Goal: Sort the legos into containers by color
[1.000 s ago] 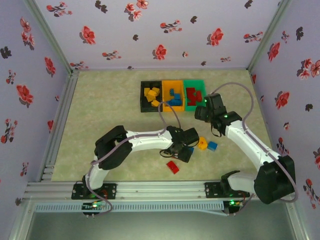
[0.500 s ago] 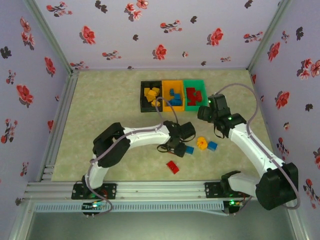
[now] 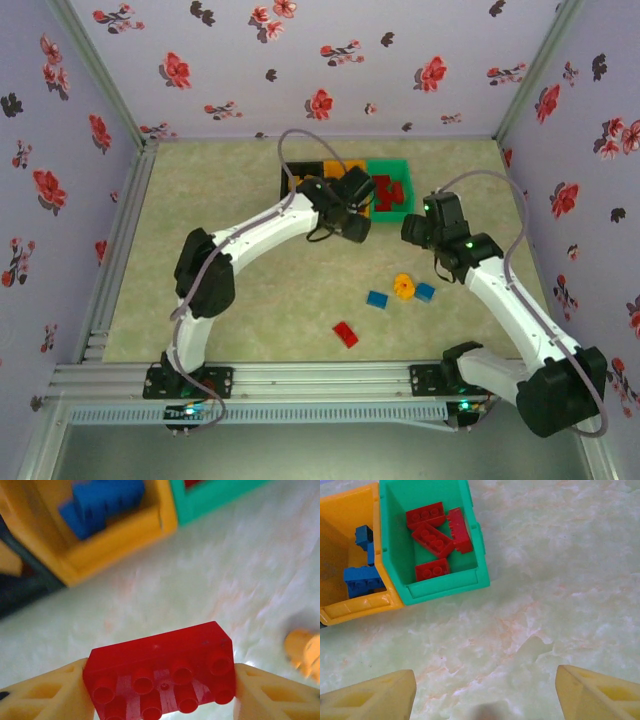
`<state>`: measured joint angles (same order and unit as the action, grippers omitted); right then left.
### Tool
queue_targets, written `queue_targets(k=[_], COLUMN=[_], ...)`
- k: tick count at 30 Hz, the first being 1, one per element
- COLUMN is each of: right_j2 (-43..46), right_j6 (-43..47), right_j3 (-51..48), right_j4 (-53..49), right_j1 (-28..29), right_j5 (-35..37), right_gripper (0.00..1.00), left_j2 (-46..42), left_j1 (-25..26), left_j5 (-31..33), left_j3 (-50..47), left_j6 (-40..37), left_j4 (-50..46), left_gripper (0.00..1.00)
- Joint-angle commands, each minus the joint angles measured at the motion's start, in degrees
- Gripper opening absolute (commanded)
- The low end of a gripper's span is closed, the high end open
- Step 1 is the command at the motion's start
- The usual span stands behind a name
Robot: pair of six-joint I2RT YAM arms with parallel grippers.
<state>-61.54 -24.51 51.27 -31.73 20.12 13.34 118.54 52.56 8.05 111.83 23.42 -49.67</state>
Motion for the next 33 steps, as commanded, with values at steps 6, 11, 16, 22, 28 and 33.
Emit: queue_targets(k=[6,11,16,22,28,33], right_j2=[2.8,4.2,6.4,8.5,10.2,10.6], right_j6=[-0.6,-1.1,-1.4,-2.0,-2.0,-2.3], right_j3=[-0.9,-1.2,-1.6,-1.3,-0.7,-1.2], right_j4=[-2.6,-4.0,-5.3,-7.1,-9.3,-9.3], right_j1=[-0.4,-0.3,-0.3,-0.3,-0.3,-0.3], right_j5=[0.3,-0.1,-0.8,-0.9,-0.8,-0.5], right_gripper=[0.73,0.73,0.73,0.73,0.73,0.73], left_j2=[16.2,21.2,21.6,25.1,31.4,26.0], left_j1=[-2.7,-3.6,-3.8,-4.2,-5.7,-6.2], left_j5=[1.0,1.1,1.3,1.4,0.1,-0.4], left_j3=[25.6,31.1,28.1,29.0,38.1,30.5], left_j6=[-9.0,-11.8,-14.9,-15.3,-14.7,-15.1], left_j4=[-2.1,4.5,15.8,25.5,24.4,27.4], left_gripper=[0.60,0.59,0.58,0.60,0.89,0.90])
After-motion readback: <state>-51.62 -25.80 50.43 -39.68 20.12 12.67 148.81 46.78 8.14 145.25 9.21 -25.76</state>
